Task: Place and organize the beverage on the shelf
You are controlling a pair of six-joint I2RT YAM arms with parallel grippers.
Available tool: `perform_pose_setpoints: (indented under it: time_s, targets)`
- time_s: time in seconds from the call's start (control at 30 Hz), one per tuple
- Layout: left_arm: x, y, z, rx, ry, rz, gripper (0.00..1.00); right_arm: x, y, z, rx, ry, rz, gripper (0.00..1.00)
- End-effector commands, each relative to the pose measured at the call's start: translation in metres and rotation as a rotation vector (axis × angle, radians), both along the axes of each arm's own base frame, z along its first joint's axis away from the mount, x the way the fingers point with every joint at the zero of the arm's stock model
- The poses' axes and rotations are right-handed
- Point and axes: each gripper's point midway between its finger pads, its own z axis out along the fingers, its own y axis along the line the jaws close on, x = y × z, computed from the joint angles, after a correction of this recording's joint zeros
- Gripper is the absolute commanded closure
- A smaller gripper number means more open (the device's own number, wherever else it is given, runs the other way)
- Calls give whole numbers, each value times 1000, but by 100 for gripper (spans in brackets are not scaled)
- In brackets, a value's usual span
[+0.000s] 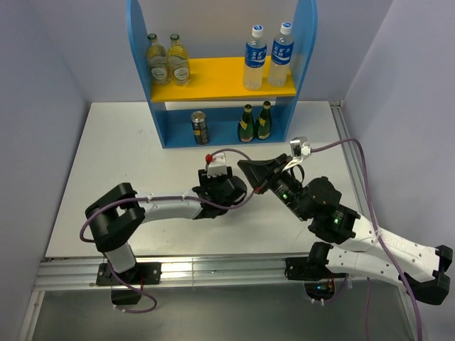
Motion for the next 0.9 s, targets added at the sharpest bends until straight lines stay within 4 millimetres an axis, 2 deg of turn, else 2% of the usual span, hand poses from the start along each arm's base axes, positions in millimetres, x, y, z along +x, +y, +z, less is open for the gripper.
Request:
perform_pose_setpoints:
  time_s: [0.0,0.03,0.07,0.1,0.13,0.2,0.23,0.33,0.4,0.43,0.53,0.7,0.73,0.8,0.83,0.87]
  targets:
    - [38,-11,49,-137,-129,-63,100,-2,-19,9,-14,-43,-45,100]
    - [42,0,46,-113,-132,-61,100,-2,-21,9,-20,-48,-52,100]
    - [52,13,55,-122,-150,-33,100,-3,-27,11,-18,-57,-67,100]
    - [59,16,63,-122,-177,-41,100,-1,-30,7,-31,-59,-85,100]
    - [68,31,65,-110,-190,-13,100,-2,-35,9,-27,-66,-95,100]
    - [81,39,81,-105,-235,-16,100,1,-40,4,-39,-71,-123,100]
    - [94,52,88,-98,-252,18,100,1,-44,4,-37,-75,-134,100]
    - [120,74,109,-68,-309,42,100,5,-50,-1,-53,-90,-174,100]
    - [133,78,127,-60,-354,21,100,11,-55,-9,-79,-104,-217,100]
    - [143,89,132,-52,-367,40,100,12,-56,-12,-88,-108,-229,100]
    - [164,105,148,-30,-393,60,100,19,-63,-17,-116,-116,-285,100]
    - [195,123,153,-26,-427,52,100,25,-67,-22,-154,-131,-331,100]
    - [203,128,145,-8,-421,61,100,26,-68,-23,-155,-133,-335,100]
    - [214,127,148,-6,-439,54,100,27,-67,-25,-163,-133,-338,100]
    - [221,128,137,11,-423,57,100,28,-67,-25,-163,-133,-343,100]
    - [225,127,134,18,-421,49,100,29,-69,-25,-162,-132,-350,100]
